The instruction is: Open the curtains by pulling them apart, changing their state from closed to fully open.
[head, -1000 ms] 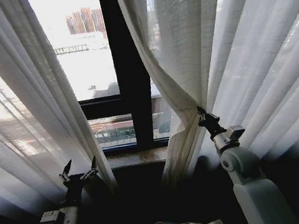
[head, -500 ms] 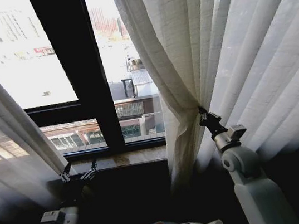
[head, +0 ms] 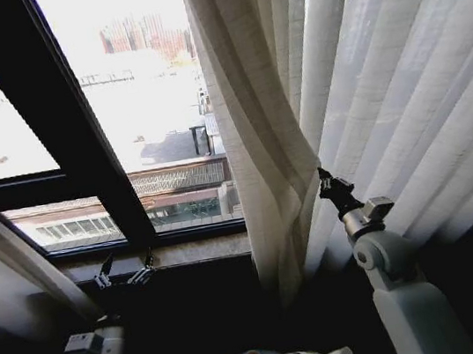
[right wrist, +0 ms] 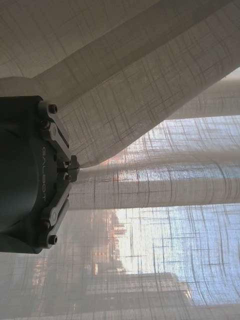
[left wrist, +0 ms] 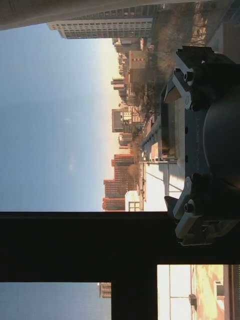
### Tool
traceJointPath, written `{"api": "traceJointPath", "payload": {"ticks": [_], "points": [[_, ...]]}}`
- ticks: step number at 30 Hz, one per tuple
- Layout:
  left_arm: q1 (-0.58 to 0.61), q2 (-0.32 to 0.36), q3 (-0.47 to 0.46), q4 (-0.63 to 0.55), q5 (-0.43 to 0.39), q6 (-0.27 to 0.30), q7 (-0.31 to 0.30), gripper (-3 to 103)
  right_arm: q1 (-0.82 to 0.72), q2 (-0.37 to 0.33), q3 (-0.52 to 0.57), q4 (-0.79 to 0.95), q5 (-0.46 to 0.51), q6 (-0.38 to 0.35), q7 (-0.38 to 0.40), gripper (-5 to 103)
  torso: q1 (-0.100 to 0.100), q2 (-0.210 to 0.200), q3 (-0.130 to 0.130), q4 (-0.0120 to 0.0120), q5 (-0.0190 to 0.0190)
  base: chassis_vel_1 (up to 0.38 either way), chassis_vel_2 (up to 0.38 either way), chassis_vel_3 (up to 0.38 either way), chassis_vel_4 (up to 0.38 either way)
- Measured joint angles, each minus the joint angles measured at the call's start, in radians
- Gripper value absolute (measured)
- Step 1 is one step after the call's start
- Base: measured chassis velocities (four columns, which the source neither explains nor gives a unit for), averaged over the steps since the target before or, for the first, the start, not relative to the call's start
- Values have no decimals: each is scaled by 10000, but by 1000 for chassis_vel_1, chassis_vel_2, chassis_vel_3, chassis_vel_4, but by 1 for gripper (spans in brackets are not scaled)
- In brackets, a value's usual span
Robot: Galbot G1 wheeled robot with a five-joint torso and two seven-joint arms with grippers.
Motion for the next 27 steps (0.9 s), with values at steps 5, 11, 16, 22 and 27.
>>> {"api": "traceJointPath", "payload": {"ticks": [5, 11, 16, 22, 27], "points": [[18, 13, -21, -3, 0, -24, 2, 100, -20, 12, 92, -19, 8, 3, 0, 0, 0, 1, 0, -1, 3, -361, -348, 357, 367], [23, -4, 5, -15, 10, -28, 5, 100, -53, -5, 219, -19, 22, 8, -3, 0, 0, 0, 0, 1, 2, -347, -356, 358, 353], [28, -5, 5, -17, 15, -49, 6, 100, -77, -21, 319, -15, 54, 15, -4, 0, -1, 1, 0, -1, 2, -357, -350, 349, 339], [37, -5, 4, -18, 20, -55, 8, 100, -91, -20, 359, -20, 94, 20, -5, 0, 0, 0, 0, 0, 0, -349, -348, 363, 362], [41, -10, 6, -23, 23, -57, 9, 100, -102, -12, 378, -23, 108, 26, -5, 0, 0, 0, 1, 0, 2, -346, -357, 348, 349]]}}
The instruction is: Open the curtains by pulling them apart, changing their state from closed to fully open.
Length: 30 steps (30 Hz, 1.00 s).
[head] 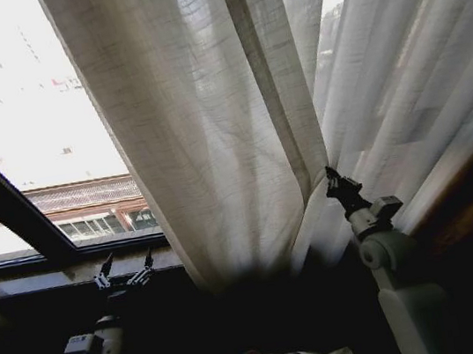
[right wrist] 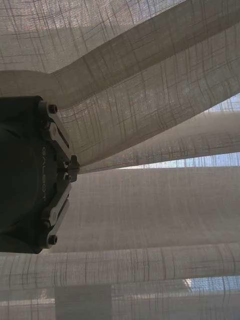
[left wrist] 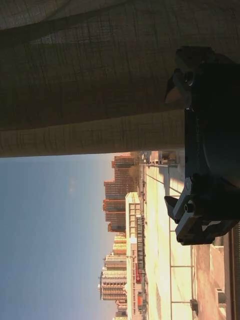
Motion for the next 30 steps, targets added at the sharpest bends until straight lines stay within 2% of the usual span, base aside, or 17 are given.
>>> {"api": "traceJointPath", "payload": {"ticks": [12, 19, 25, 30], "points": [[-14, 0, 0, -5, 0, 0, 0, 100, -11, 3, 49, 5, -33, 11, -10, 0, -1, 1, 0, 0, -3, -352, -368, 362, 360], [-18, 0, 1, 17, -2, -3, 1, 100, -63, 28, 6, -77, -215, 282, -128, 0, -1, 0, -1, 1, -3, -349, -340, 346, 339], [-7, -3, 10, 29, -4, -26, 0, 100, -68, 36, -1, -105, -247, 302, -136, 0, 0, 0, 0, 0, 4, -277, -255, 275, 265], [-4, -4, 8, 34, -5, -38, 0, 100, -42, 36, -22, -219, -296, 658, -211, 0, -1, 0, 0, 1, -7, -210, -194, 204, 206]]}}
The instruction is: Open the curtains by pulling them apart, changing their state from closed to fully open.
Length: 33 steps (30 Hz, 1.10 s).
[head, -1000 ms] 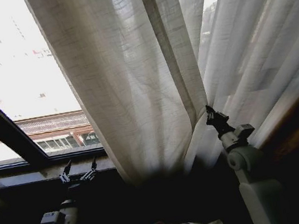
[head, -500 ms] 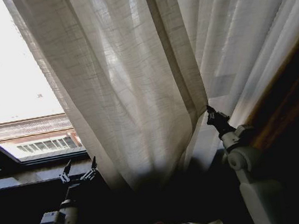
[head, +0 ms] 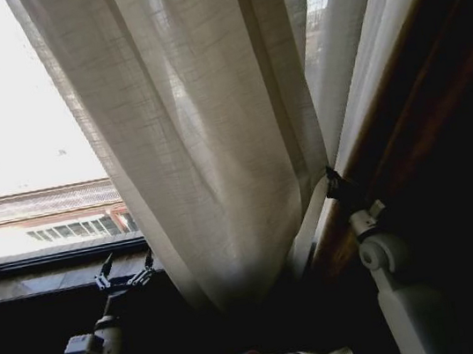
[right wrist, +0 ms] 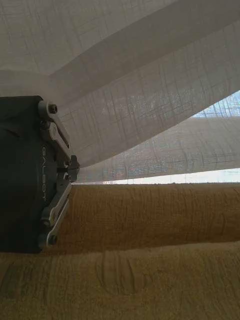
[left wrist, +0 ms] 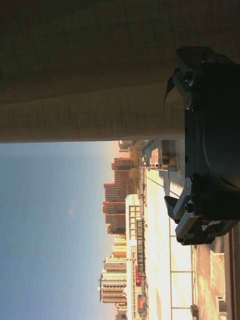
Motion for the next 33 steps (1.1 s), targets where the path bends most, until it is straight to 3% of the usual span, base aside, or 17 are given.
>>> {"api": "traceJointPath", "payload": {"ticks": [17, 20, 22, 25, 27, 29, 33], "points": [[-5, -13, 7, 48, -1, -28, 0, 100, -68, 9, 7, -110, -52, 61, -108, -3, 0, 0, -1, 0, 4, -19, -25, 15, 19], [-4, -18, 8, 59, -1, -33, 0, 100, -189, 22, 21, -106, -76, 54, -258, 13, 0, 0, 0, -1, 8, 0, 0, 0, 0], [-4, -18, 9, 61, -1, -34, 1, 100, -209, 29, 17, -106, -79, 54, -258, 13, 0, 0, 0, -1, 8, 0, 0, 0, 0], [-4, -19, 9, 66, -1, -35, 2, 100, -247, 35, -10, -113, -97, 56, -259, 29, 1, 0, 0, 0, 4, 0, 0, 0, 0], [-4, -19, 8, 66, -1, -36, 1, 100, -251, 33, -20, -113, -101, 56, -259, 29, 1, 0, 0, 0, 4, 0, 0, 0, 0], [-5, -36, 11, 87, -1, -41, 4, 100, -255, 21, -54, -120, -135, 56, -269, 45, 0, 0, 0, 0, 5, 0, 0, 0, 0], [-7, -68, 26, 125, 0, -54, 7, 100, -351, -4, -121, -132, -363, 42, -276, 56, 1, -1, 0, 0, 5, 0, 0, 0, 0]]}}
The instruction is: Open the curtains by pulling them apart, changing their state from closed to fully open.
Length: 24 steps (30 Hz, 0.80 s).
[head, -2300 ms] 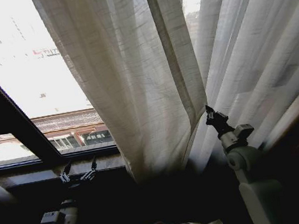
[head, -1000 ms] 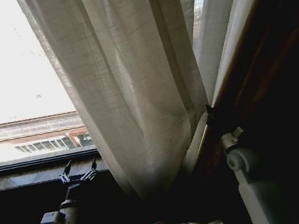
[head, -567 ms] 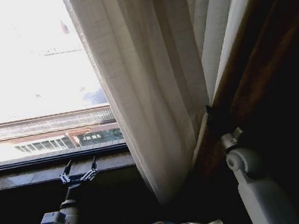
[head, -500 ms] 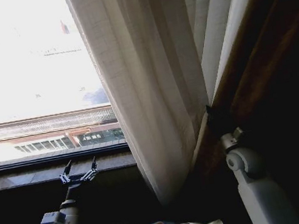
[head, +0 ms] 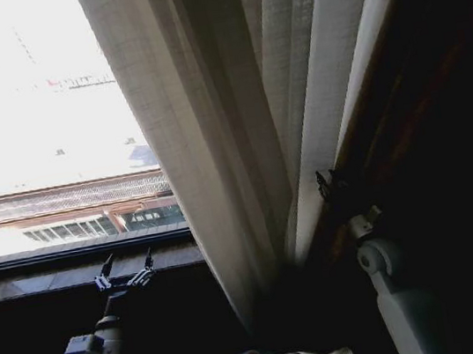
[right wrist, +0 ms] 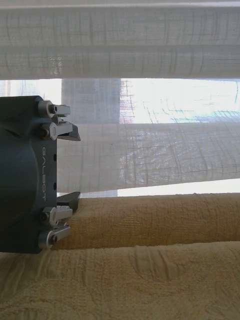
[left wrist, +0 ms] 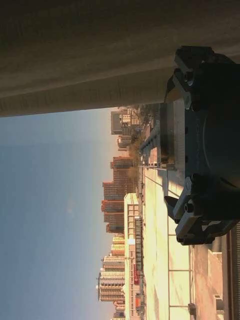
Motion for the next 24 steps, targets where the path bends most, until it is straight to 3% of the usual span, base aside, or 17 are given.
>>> {"api": "traceJointPath", "payload": {"ticks": [3, 6, 7, 11, 24], "points": [[-2, -12, 0, 50, 0, -44, 1, 100, -333, 8, -117, 20, -158, -7, -7, 73, 0, 0, 0, 0, 0, 0, 0, 0, 0], [-23, -20, -6, 101, -14, -64, 1, 100, -873, 72, -282, 143, -172, 0, -7, 78, 0, 1, 0, 0, 0, 0, 0, 0, 0], [-36, -20, -11, 136, -21, -68, 1, 100, -1160, 120, -373, 160, -199, 58, -2, 89, 0, 1, -1, -2, 0, 0, 0, 0, 0], [-60, -1, -17, 163, -26, -77, 1, 100, -1538, 248, -527, 92, -464, 333, 35, 97, -1, 1, -1, -2, -1, 0, 0, 0, 0], [-89, 78, -83, 152, -72, -75, 0, 100, -1324, 457, -794, 182, -1246, 379, -67, 100, 0, 1, 0, 1, 0, 0, 0, 0, 0]]}}
